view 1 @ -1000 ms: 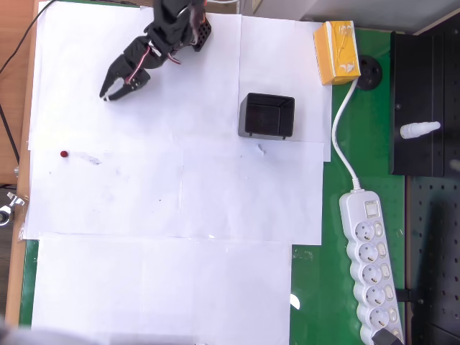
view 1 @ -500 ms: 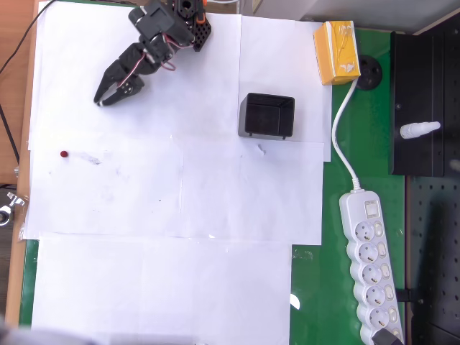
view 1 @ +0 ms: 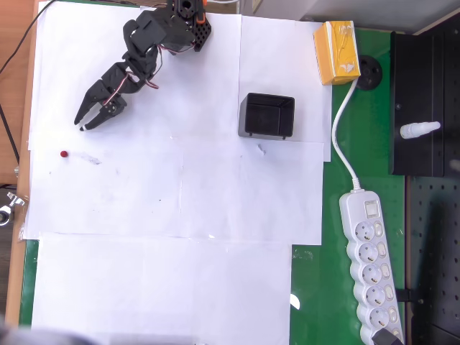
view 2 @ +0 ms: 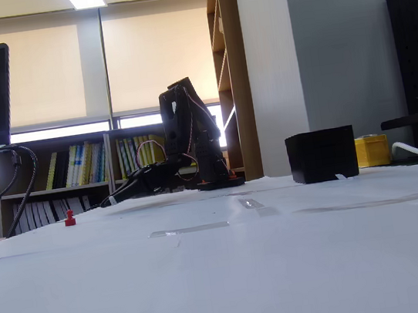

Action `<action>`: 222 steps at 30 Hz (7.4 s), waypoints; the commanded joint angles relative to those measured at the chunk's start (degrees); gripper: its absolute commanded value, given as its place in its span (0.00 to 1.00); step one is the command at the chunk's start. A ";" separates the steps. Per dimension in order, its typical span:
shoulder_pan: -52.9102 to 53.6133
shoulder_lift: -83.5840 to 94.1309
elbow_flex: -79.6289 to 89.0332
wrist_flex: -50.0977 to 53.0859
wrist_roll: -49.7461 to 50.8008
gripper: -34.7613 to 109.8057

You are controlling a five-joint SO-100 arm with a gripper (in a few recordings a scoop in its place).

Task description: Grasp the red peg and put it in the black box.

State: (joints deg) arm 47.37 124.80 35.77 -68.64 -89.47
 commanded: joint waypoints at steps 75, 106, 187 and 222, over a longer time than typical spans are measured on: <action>-2.20 15.91 34.45 9.40 -1.67 0.48; -2.46 15.12 33.31 10.55 -1.93 0.24; -86.92 -33.49 65.65 156.27 54.23 0.55; -44.03 -111.01 -16.87 148.97 0.79 0.24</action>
State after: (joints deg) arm 1.23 21.53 22.59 82.97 -86.66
